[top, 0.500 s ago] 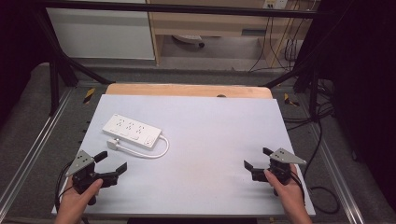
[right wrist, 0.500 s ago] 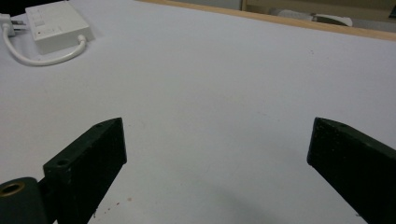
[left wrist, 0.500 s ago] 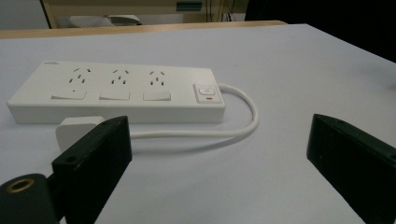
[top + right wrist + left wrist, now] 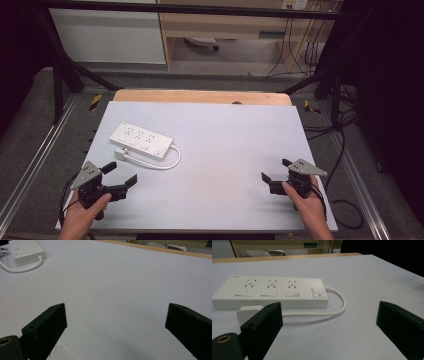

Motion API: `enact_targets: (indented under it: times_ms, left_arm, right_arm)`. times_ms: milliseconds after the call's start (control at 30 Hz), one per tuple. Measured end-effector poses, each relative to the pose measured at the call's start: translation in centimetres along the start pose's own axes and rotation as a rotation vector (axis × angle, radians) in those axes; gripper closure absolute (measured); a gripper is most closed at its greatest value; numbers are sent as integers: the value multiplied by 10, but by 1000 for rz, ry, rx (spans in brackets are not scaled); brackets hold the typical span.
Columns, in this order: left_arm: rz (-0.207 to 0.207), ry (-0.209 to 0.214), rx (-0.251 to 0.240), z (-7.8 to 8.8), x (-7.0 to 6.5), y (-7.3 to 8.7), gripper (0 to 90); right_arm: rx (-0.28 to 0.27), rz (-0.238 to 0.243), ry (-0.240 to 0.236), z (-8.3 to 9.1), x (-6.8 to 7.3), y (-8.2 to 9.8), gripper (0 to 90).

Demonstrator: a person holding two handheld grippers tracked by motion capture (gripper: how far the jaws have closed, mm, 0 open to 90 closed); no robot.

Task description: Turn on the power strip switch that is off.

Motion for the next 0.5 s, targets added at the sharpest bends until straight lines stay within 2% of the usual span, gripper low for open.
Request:
enact_targets:
  times_ms: [200, 500]
  left_arm:
    - [-12, 15, -6, 1, -5, -3, 68]
    - [-20, 14, -17, 0, -10, -8, 65]
  right_arm:
    - [5, 10, -2, -1, 3, -1, 41]
    - [5, 9, -1, -1, 4, -1, 40]
Point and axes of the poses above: each handheld gripper's, and its own axes: z roughly backward along the jaws, y roughly out of its underside, x roughly to its left, the point moved 1 cm from there along -z, roughly forward along the jaws, and after that the axes turned 4 degrees about -z, right-handed, at the moved point
